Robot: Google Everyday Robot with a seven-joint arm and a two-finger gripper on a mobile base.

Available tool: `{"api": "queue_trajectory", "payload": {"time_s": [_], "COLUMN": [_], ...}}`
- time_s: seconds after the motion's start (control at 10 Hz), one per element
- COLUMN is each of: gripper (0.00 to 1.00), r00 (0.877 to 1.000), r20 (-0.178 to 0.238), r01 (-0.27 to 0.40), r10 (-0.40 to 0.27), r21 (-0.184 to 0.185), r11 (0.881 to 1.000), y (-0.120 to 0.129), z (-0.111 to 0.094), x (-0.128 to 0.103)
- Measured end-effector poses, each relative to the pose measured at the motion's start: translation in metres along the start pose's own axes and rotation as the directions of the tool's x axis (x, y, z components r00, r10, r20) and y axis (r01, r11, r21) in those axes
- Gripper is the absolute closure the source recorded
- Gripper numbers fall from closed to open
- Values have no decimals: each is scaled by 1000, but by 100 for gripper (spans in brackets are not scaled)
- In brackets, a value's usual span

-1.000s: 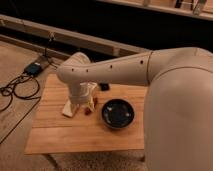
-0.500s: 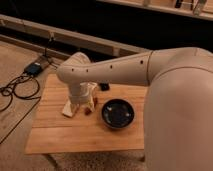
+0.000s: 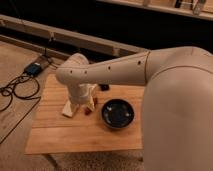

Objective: Place the white sponge in the ceramic bowl

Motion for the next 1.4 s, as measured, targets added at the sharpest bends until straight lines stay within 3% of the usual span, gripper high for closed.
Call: {"api": "queue_trajectory", "payload": {"time_s": [0.2, 0.5, 1.0, 1.4], "gripper": [35, 35, 35, 35], "r00": [999, 996, 993, 997], "r20": [45, 76, 47, 11], "r01": [-16, -53, -109, -75], "r10": [15, 52, 108, 75], "r21": [23, 20, 6, -22], "r11": [1000, 998, 994, 997], "y": [14, 35, 61, 90], "z": [13, 33, 75, 102], "x": [-9, -16, -28, -49]}}
